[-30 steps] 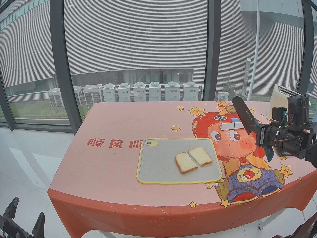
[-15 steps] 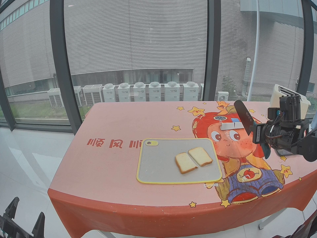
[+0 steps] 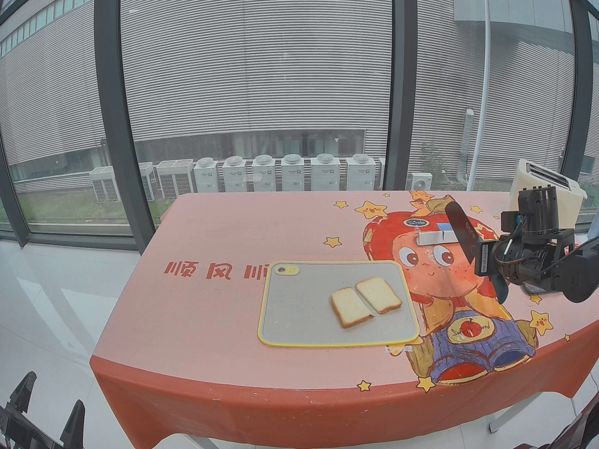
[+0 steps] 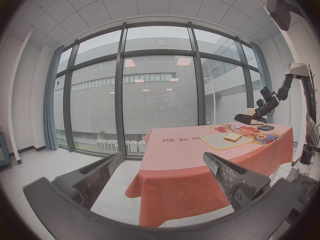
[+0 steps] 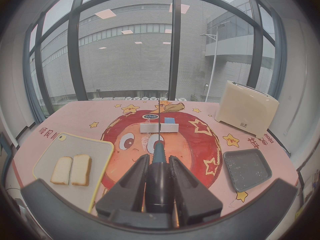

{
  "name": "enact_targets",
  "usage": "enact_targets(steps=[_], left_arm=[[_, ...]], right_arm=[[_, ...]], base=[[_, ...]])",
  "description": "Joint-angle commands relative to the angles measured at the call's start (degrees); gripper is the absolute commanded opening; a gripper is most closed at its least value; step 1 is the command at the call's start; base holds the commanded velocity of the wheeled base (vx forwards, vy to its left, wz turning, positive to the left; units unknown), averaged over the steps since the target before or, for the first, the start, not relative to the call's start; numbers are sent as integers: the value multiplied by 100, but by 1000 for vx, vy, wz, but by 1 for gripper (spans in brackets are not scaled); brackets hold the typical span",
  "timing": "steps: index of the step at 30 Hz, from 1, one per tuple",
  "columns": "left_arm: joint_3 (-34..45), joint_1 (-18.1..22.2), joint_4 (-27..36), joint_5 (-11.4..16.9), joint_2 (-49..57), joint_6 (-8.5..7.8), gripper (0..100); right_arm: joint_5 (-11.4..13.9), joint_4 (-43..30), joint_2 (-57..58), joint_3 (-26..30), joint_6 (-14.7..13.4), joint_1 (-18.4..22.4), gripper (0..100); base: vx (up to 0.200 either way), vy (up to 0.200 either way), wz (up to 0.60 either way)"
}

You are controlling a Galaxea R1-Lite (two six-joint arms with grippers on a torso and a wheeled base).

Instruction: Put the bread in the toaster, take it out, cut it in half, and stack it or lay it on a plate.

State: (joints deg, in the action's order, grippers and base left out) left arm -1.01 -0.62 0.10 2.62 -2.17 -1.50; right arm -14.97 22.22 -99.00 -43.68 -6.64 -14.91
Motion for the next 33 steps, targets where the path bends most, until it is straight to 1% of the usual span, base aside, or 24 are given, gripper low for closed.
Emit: enact_targets(steps=[1,33], left_arm=[[101,1,-1,2,-12,1,100],[101,1,-1,2,-12,1,100]], right_arm=[[3,-8,-40,0,-4,14,0],[-6,1,-454,9,-12,32,0]], base=[[0,0,0],[0,0,0]])
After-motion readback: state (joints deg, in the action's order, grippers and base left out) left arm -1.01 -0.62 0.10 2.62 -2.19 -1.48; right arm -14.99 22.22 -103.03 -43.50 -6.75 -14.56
